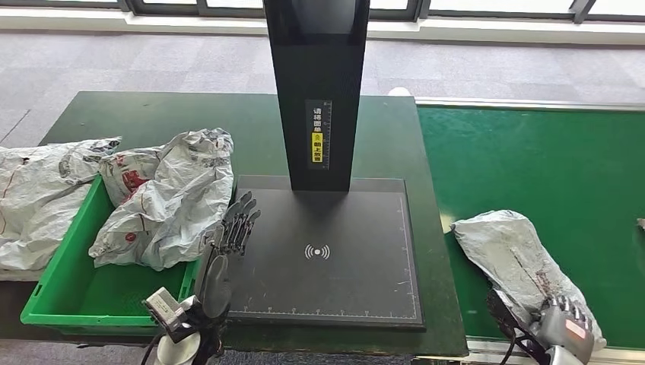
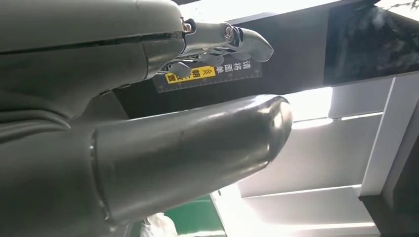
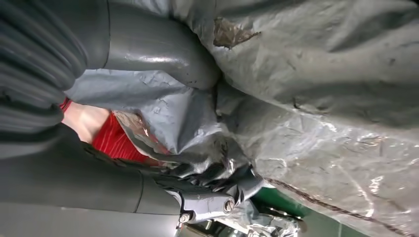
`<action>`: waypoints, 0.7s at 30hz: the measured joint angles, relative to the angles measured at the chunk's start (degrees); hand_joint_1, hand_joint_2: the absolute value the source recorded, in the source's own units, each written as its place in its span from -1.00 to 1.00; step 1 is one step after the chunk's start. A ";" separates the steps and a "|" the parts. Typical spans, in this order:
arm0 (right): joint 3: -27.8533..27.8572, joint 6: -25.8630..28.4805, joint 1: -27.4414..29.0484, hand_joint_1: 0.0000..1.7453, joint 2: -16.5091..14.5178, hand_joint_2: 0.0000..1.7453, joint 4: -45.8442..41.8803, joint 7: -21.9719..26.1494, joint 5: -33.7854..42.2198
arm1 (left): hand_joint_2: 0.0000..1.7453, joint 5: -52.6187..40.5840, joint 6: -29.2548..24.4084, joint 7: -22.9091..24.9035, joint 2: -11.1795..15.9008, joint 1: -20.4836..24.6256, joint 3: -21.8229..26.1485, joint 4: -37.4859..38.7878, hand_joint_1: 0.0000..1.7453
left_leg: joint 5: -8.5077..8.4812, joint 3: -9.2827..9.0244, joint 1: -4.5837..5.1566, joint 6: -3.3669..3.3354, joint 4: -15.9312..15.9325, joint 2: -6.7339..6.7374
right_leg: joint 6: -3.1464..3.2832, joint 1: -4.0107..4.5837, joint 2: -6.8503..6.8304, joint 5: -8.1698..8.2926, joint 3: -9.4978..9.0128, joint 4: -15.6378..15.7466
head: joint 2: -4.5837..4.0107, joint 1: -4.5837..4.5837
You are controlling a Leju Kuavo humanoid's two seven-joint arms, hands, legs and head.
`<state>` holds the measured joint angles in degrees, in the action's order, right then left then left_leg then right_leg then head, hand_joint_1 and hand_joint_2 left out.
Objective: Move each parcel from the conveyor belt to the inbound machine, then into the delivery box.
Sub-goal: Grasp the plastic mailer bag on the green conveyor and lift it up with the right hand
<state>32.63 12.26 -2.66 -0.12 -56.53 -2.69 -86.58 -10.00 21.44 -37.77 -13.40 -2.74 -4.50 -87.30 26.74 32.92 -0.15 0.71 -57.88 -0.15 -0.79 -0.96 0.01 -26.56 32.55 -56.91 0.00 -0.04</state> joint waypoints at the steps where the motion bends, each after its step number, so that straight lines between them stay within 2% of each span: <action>1: 0.01 -0.21 0.00 1.00 -0.10 1.00 0.13 0.29 -0.29 | -1.00 -0.04 0.08 0.02 -0.09 0.06 0.00 0.17 -1.00 | 0.00 -0.03 0.00 0.00 0.00 0.01 | 0.00 0.00 0.01 0.00 -0.02 0.00 | 0.00 0.00; 6: 0.32 -0.88 0.00 1.00 -0.51 1.00 0.41 1.34 -1.16 | -1.00 -0.25 0.19 0.11 -0.36 0.41 0.00 0.90 -1.00 | 0.01 -0.18 -0.01 -0.02 0.00 0.02 | 0.00 0.01 0.01 0.00 -0.14 0.05 | 0.00 0.00; 12: 1.13 -3.72 0.73 1.00 -2.29 1.00 0.26 4.72 -3.11 | -1.00 -1.03 0.10 1.00 -0.51 1.76 -0.23 1.93 -1.00 | 0.02 -0.30 -0.05 -0.03 0.00 0.02 | -0.01 0.06 0.01 0.00 -0.29 0.10 | 0.00 0.00; 16: -0.43 -4.43 0.97 1.00 -3.32 1.00 -0.71 5.63 -3.46 | -1.00 -1.36 -0.93 1.37 -0.56 2.07 -0.42 2.00 -1.00 | 0.03 -0.39 -0.10 -0.02 0.00 0.08 | 0.00 0.12 0.10 0.01 -0.44 0.11 | 0.00 0.00; 18: -2.44 -3.18 0.97 1.00 -3.66 1.00 -1.37 5.52 -3.34 | -1.00 -1.44 -1.39 1.54 -0.51 1.89 -0.42 1.53 -1.00 | 0.04 -0.38 -0.13 -0.01 0.00 0.13 | 0.00 0.15 0.13 0.02 -0.44 0.10 | 0.00 0.00; 21: -6.24 3.01 1.44 1.00 -4.51 1.00 -3.60 5.44 -1.37 | -1.00 -1.52 -1.73 1.49 -0.31 1.23 -0.42 0.11 -1.00 | 0.04 -0.33 -0.14 0.00 0.01 0.19 | 0.01 0.15 0.17 0.03 -0.37 0.07 | 0.00 0.00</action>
<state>26.39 15.27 -1.22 -4.63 -60.14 2.75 -87.95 -11.52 19.71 -36.28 -13.71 -1.51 -4.92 -87.18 26.77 32.59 -0.30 0.71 -57.87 0.05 -0.77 -0.81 0.19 -26.53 32.18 -56.84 0.00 -0.04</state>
